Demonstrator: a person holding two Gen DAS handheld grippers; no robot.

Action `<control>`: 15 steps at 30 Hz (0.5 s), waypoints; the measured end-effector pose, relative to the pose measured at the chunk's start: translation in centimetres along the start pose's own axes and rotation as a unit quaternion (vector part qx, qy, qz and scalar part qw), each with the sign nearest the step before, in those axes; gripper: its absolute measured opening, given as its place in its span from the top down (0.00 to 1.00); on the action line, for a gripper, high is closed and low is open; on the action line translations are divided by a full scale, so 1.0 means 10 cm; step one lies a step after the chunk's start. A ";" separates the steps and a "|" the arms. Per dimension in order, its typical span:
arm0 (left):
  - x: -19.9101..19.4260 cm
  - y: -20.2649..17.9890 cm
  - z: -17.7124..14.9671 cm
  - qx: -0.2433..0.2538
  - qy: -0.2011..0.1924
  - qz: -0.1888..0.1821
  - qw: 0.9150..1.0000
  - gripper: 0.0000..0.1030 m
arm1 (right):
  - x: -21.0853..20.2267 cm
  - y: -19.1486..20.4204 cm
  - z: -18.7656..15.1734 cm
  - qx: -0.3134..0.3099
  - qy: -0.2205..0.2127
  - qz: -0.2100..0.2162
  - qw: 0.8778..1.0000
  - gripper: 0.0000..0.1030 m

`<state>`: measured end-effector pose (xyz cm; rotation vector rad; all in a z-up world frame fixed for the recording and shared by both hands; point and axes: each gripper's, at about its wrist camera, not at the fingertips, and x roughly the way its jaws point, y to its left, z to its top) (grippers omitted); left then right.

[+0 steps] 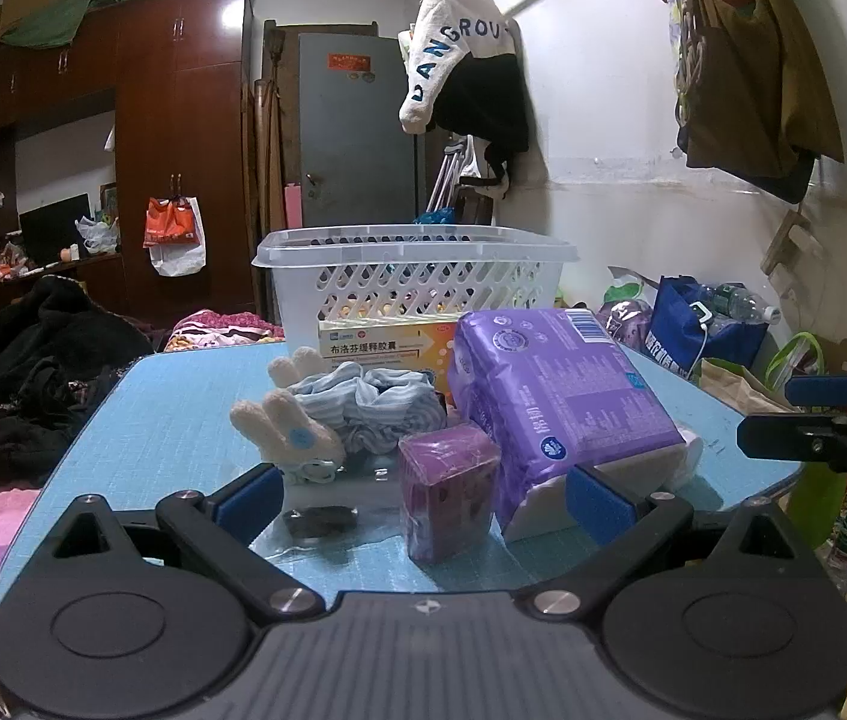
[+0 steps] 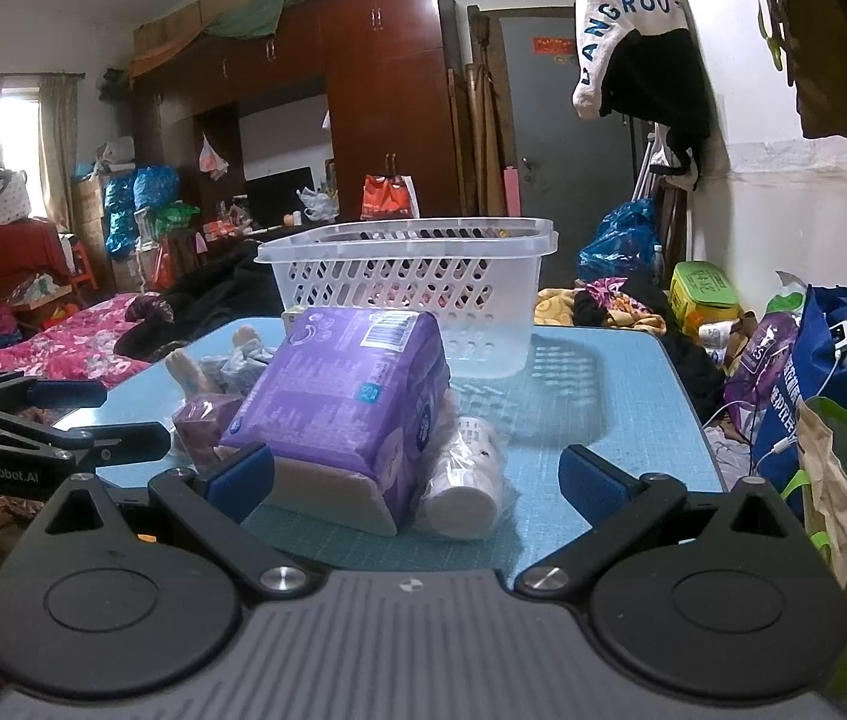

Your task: Organize objects

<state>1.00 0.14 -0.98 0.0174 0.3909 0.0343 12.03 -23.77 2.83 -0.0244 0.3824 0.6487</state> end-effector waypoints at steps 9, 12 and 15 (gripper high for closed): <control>0.01 -0.01 0.00 0.000 0.002 0.002 1.000 0.02 | -0.01 0.00 0.00 0.003 -0.003 0.000 1.000 0.00; 0.01 0.00 0.00 0.000 0.002 0.001 1.000 0.02 | -0.01 -0.03 0.00 0.009 -0.004 0.002 1.000 0.00; 0.01 0.00 0.00 0.000 0.002 0.001 1.000 0.02 | 0.00 -0.04 0.00 0.012 -0.004 0.003 1.000 0.00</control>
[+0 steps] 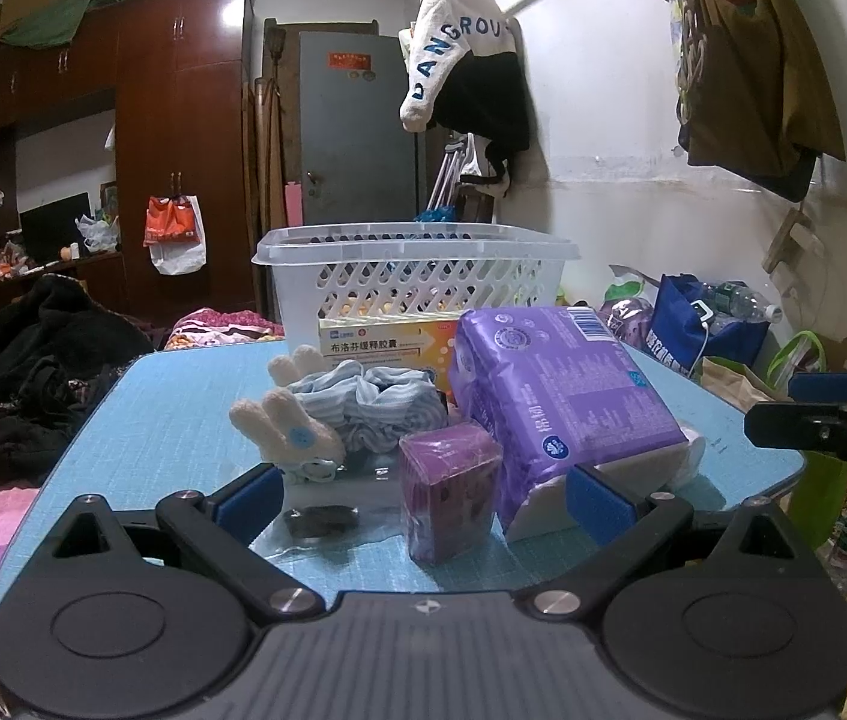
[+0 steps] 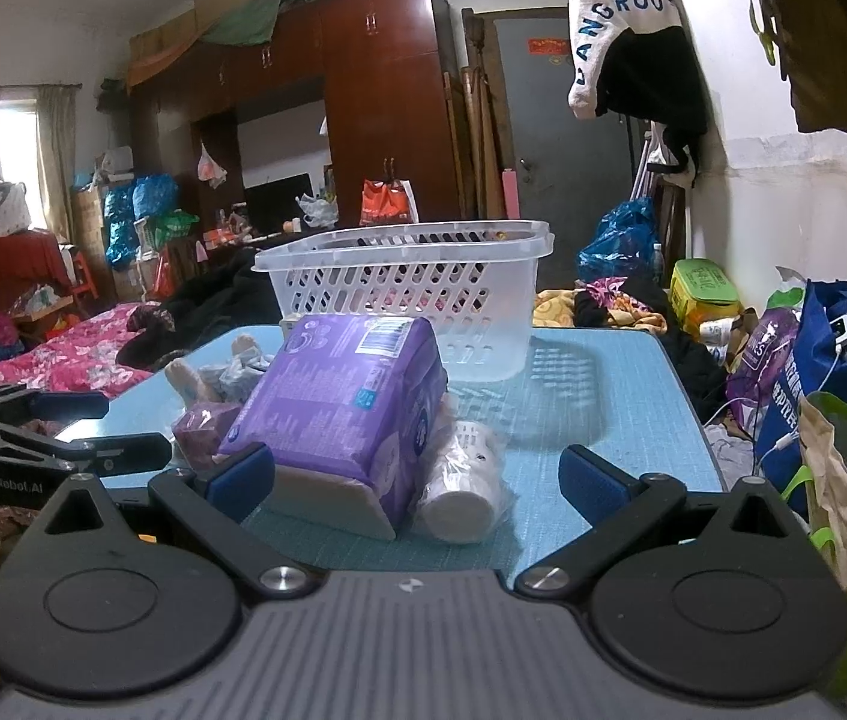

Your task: Organize objects

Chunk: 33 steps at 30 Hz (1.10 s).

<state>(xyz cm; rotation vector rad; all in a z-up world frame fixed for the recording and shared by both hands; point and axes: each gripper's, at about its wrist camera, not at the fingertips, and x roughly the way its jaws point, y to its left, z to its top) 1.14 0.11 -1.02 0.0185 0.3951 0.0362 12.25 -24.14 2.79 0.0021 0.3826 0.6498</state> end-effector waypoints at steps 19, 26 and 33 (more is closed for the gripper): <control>0.03 0.01 -0.01 -0.001 0.002 0.000 1.000 0.02 | 0.02 0.02 0.00 -0.005 0.007 0.005 1.000 0.00; 0.02 0.01 -0.01 -0.001 0.002 0.000 1.000 0.02 | 0.02 0.02 -0.01 -0.004 0.006 0.009 1.000 0.00; 0.02 0.01 -0.01 -0.001 0.002 0.000 1.000 0.02 | 0.02 0.01 0.00 -0.004 0.006 0.008 1.000 0.00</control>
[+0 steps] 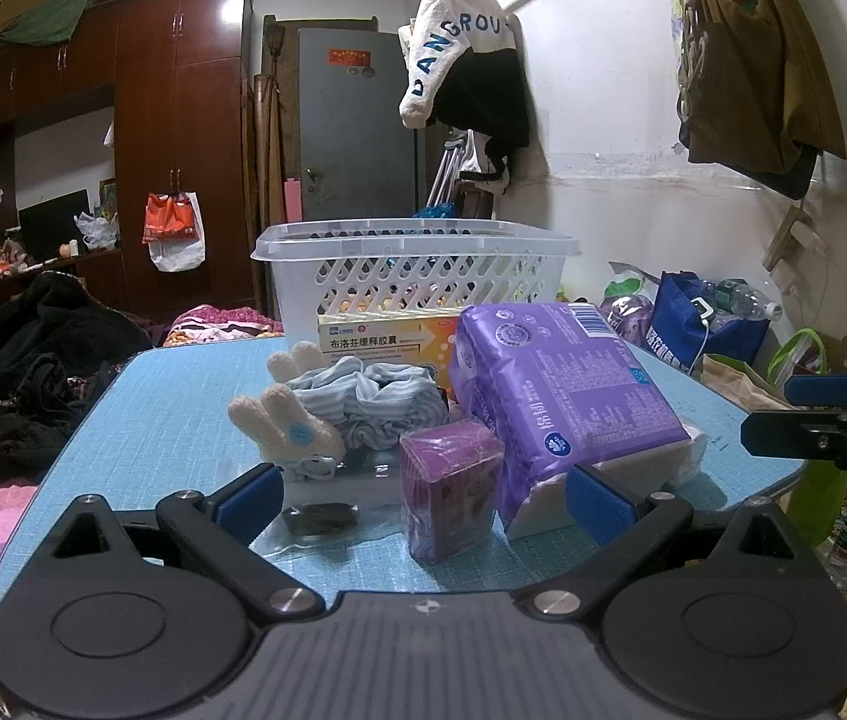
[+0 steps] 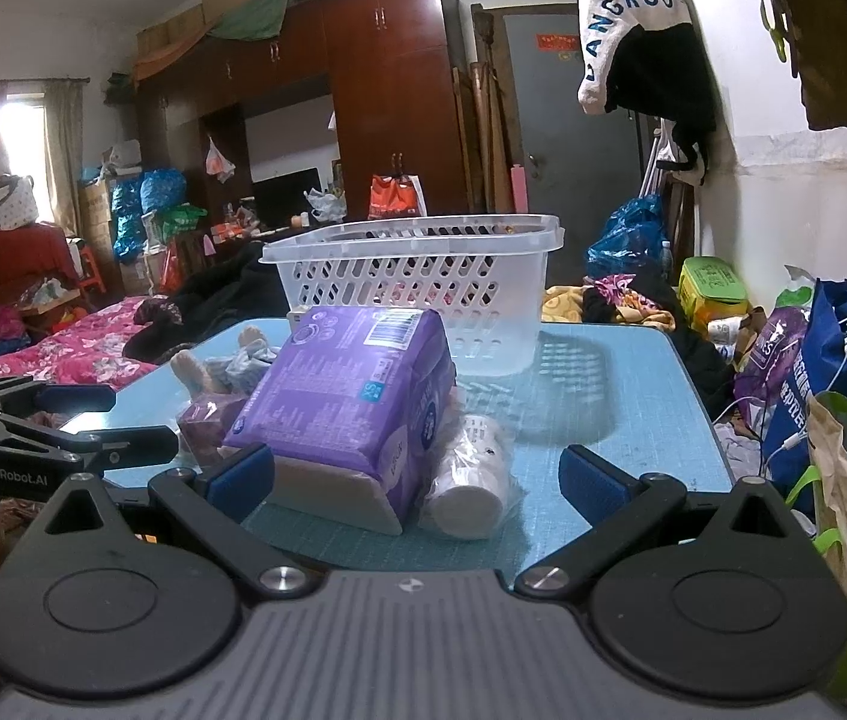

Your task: Organize objects

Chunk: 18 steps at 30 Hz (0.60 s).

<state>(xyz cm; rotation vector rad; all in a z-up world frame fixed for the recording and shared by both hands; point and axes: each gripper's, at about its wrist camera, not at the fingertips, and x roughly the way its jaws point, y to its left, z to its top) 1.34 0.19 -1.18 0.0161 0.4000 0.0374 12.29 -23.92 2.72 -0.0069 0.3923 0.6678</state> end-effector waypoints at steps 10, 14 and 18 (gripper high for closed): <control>0.01 0.00 -0.01 -0.001 0.001 -0.003 1.000 0.02 | 0.00 0.00 -0.01 0.002 0.000 -0.001 1.000 0.00; 0.01 0.00 -0.01 -0.001 0.001 -0.003 1.000 0.02 | -0.01 0.00 -0.02 0.000 -0.005 -0.001 1.000 0.00; 0.01 0.00 -0.01 0.001 0.001 -0.004 1.000 0.02 | -0.02 0.00 -0.02 -0.004 -0.012 -0.005 1.000 0.00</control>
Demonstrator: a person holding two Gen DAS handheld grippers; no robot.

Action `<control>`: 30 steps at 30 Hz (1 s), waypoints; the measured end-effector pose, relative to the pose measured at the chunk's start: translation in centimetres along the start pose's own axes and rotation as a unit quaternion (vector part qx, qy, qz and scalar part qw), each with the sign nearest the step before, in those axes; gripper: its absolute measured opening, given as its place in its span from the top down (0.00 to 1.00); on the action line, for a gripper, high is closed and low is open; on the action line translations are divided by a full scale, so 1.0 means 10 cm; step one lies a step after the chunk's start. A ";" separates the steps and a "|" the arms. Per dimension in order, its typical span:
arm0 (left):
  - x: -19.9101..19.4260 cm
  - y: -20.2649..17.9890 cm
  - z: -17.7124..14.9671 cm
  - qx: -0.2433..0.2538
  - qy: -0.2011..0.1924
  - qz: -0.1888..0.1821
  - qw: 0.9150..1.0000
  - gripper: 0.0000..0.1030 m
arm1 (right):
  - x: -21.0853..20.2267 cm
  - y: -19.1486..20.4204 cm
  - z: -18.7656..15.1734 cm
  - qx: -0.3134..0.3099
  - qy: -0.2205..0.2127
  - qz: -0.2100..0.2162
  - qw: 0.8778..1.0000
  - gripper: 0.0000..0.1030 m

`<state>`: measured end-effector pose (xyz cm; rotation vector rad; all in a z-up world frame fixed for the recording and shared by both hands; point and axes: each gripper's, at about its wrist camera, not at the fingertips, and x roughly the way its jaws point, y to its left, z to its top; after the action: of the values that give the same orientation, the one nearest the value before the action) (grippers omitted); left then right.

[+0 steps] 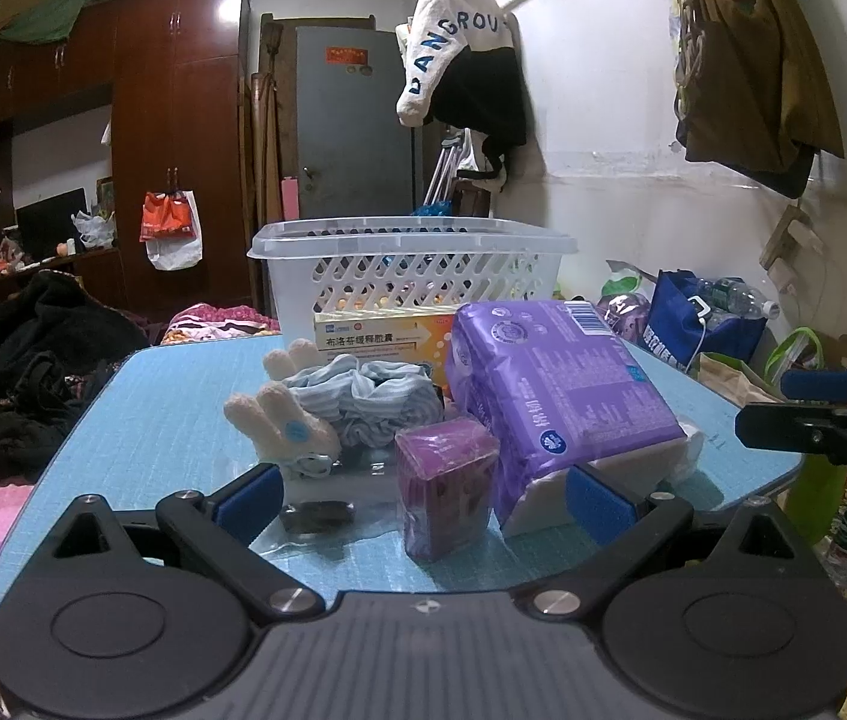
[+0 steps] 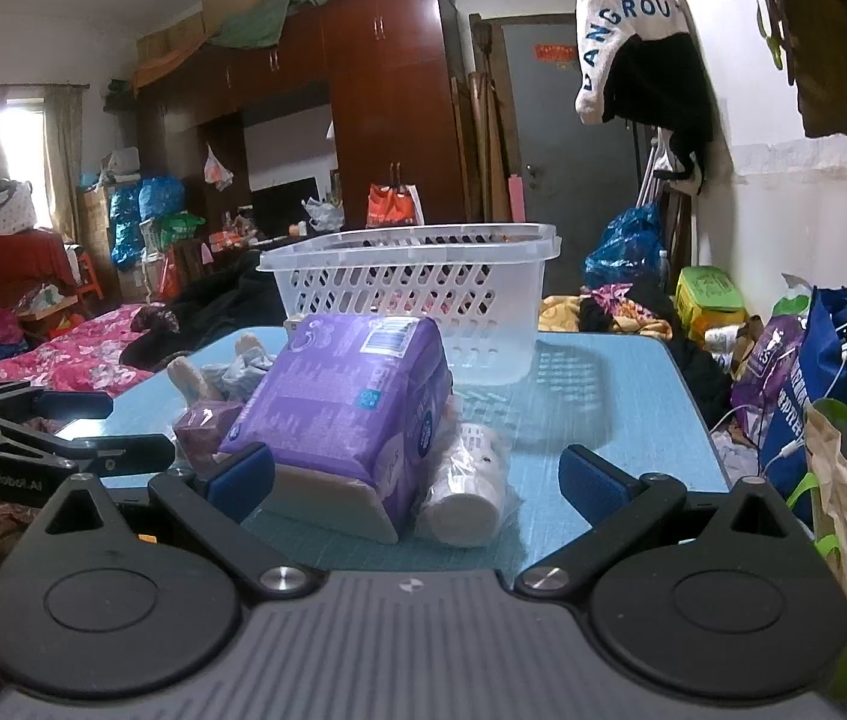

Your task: Organize objects

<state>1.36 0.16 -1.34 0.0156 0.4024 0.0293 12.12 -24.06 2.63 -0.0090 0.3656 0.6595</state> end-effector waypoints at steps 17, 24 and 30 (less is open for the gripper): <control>0.00 -0.02 -0.01 0.006 -0.007 0.006 1.000 0.02 | -0.04 0.01 -0.07 -0.023 -0.075 -0.001 0.997 0.00; -0.08 -0.05 -0.01 0.023 -0.053 0.013 0.998 0.02 | 0.02 -0.04 -0.13 -0.071 -0.139 -0.017 0.988 0.00; -0.13 0.01 0.01 0.048 -0.124 0.016 0.991 0.00 | 0.09 -0.09 -0.12 -0.069 -0.128 -0.015 0.989 0.00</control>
<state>0.23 0.24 -0.73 0.1189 0.1547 0.0397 12.88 -24.41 1.10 -0.0620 0.0724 0.6465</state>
